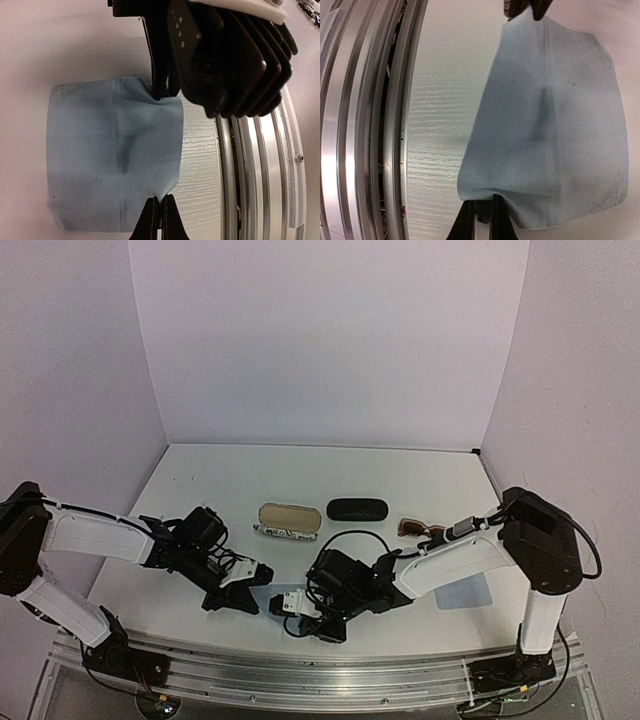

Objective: Organize the sunglasses
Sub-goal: Fold the glasses cleaning cloth at the center of the board.

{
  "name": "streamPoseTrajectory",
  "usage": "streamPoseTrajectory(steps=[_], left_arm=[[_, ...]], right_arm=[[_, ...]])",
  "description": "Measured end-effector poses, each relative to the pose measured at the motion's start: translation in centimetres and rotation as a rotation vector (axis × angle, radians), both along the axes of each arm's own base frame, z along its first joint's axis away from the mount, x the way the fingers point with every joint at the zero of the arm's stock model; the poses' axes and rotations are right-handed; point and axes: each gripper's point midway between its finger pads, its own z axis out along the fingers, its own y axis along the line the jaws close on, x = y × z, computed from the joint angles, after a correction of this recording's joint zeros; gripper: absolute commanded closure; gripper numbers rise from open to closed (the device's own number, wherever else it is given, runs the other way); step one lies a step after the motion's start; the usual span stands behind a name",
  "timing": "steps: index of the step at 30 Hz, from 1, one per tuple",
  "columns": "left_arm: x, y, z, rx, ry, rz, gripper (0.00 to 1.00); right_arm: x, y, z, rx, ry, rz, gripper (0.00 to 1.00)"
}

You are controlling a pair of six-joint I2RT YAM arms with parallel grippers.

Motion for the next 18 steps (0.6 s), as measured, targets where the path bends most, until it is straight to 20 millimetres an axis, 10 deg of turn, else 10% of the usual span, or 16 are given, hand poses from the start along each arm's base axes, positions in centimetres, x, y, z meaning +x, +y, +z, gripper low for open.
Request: streamPoseTrajectory(steps=[18], left_arm=[[0.7,-0.3,0.8,-0.016,0.093,0.062,1.0]], right_arm=[[0.3,0.0,0.1,0.039,0.01,-0.062,0.99]])
